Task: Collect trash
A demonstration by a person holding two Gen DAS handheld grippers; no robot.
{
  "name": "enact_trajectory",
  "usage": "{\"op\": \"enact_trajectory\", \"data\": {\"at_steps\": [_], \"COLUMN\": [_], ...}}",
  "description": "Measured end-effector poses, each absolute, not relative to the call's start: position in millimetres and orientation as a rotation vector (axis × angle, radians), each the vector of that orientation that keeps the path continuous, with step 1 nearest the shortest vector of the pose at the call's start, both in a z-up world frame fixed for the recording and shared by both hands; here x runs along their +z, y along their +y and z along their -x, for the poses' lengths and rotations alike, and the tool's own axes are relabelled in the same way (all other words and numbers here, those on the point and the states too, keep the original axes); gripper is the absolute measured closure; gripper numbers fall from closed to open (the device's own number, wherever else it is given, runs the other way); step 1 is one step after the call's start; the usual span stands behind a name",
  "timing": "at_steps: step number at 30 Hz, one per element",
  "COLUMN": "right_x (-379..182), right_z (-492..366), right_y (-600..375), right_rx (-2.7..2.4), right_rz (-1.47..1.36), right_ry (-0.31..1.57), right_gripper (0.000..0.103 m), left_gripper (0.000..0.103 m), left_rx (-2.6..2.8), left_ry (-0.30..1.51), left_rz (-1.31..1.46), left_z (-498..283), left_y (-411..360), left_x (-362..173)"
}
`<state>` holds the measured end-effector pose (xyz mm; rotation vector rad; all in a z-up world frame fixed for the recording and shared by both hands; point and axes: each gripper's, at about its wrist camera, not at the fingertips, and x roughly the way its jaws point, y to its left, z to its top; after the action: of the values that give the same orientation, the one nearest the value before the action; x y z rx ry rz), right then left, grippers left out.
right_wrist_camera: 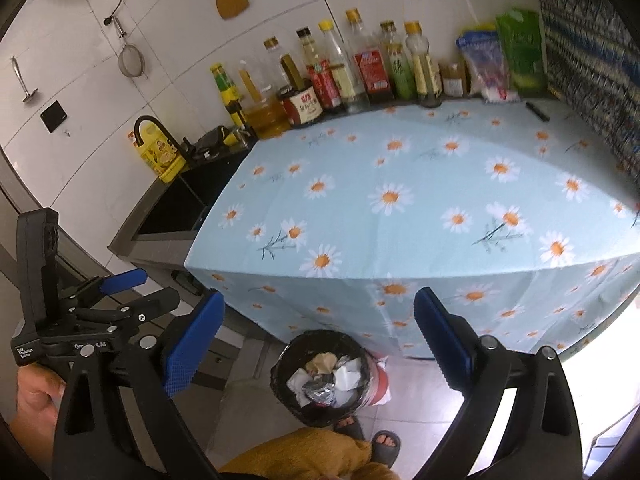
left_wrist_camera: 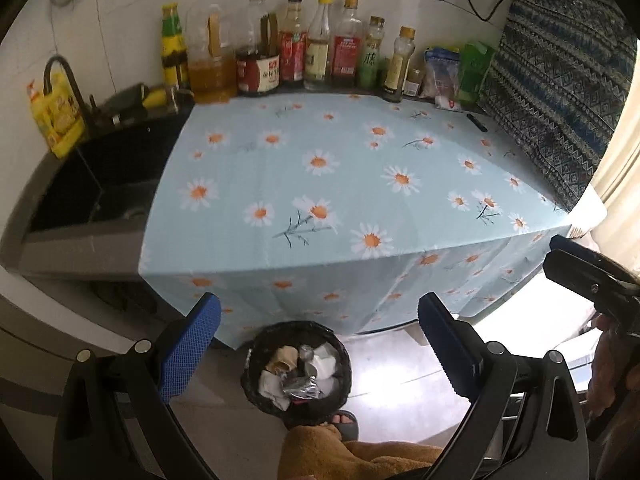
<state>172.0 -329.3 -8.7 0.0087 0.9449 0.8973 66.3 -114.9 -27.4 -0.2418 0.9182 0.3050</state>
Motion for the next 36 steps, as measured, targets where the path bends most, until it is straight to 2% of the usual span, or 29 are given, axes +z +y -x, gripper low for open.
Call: {"op": "enact_trajectory", "data": {"at_steps": [11, 36], "right_x": [22.8, 29.4], "right_z": [-170.9, -183.5], "right_y": [-326.1, -318.9], "right_rx": [0.91, 0.916], "right_rz": [0.018, 0.053], "right_ry": [0.896, 0.878], "right_gripper": [0.007, 0.007], "left_gripper": [0.007, 0.007], "left_rx": [0.302, 0.31], "left_ry": [0.845, 0.815], "left_rz": [0.224, 0.21], "left_z": [-62.2, -67.7], "left_y": [-123.0, -121.2], "left_x": [7.7, 20.4]}}
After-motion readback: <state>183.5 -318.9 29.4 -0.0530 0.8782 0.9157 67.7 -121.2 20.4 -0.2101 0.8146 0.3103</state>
